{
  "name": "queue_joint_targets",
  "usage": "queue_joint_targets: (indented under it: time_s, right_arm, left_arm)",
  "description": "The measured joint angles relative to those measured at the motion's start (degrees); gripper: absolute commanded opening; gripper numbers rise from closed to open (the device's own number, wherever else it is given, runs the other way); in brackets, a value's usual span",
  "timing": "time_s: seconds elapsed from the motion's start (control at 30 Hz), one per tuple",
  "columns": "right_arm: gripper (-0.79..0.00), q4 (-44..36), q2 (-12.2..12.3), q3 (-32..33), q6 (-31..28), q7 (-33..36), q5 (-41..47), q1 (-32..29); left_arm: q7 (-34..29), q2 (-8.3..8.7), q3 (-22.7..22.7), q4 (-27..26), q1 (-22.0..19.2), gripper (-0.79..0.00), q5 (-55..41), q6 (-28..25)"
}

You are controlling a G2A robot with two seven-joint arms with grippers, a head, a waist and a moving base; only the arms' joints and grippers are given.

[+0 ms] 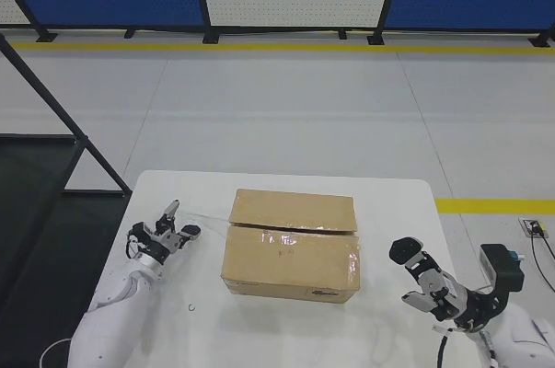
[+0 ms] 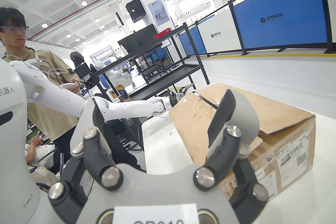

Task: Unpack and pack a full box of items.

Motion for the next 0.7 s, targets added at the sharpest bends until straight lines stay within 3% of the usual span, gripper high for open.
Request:
queue_joint_targets:
  time_s: [0.37,0.7]
  right_arm:
    - [0.0,0.0,0.0,0.0,0.0,0.0,0.0,0.0]
    - [0.0,0.0,0.0,0.0,0.0,0.0,0.0,0.0]
  left_arm:
    - [3.1,-2.19,2.0,7.6,-6.8,0.0,-4.7,2.0]
    - [1.7,-2.69,-0.7,12.5,-10.7,0.0,-11.4,-2.4]
